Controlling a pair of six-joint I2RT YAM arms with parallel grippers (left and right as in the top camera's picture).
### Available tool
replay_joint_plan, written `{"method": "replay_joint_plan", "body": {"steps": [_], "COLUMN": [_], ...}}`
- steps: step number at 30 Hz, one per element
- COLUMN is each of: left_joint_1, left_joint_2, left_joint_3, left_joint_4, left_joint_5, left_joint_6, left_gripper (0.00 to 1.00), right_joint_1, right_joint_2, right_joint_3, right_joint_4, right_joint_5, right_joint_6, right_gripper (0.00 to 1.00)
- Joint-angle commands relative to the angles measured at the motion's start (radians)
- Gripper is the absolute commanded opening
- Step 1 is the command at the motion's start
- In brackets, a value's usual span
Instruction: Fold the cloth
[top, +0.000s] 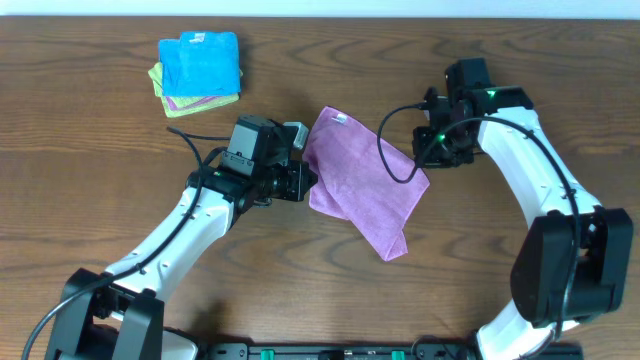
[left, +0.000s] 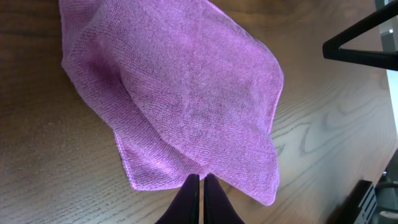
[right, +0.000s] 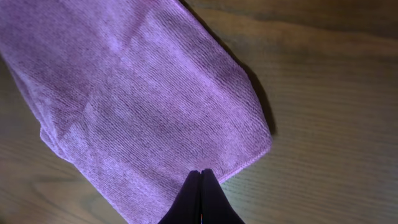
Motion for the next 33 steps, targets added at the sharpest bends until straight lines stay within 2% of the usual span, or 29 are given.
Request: {"method": "replay_joint_plan", "body": {"steps": [1, 5, 9, 20, 28, 33], "left_joint_1": [0.004, 0.003, 0.003, 0.002, 0.002, 0.001], "left_joint_2": [0.01, 0.015, 0.089, 0.411, 0.58, 0.647], "left_joint_3": [0.033, 0.037, 0.092, 0.479, 0.683, 0.748], "left_joint_4": [0.021, 0.042, 0.035, -0.185, -0.253, -0.262], "left_joint_5": [-0.002, -0.107, -0.126, -0.178, -0.177, -0.176], "left_joint_6": [0.007, 0.035, 0.083, 0.256, 0.286, 0.286], "left_gripper": [0.06, 0.06, 0.06, 0.06, 0.06, 0.06], "right_joint_1": [0.0, 0.006, 0.026, 0.071, 0.111, 0.109], "right_joint_2": [-0.021, -0.021, -0.021, -0.021, -0.021, -0.021], "right_joint_3": [0.016, 0.016, 0.016, -0.018, -0.094, -0.138], "right_joint_4": [-0.005, -0.019, -0.013, 0.071, 0.125, 0.125], "right_joint_5": [0.011, 0.008, 0.118, 0.142, 0.142, 0.159], "right_joint_6": [0.067, 0.043, 0.034, -0.011, 0.024, 0.05], "right_gripper": [0.02, 0.02, 0.02, 0.02, 0.02, 0.02]}}
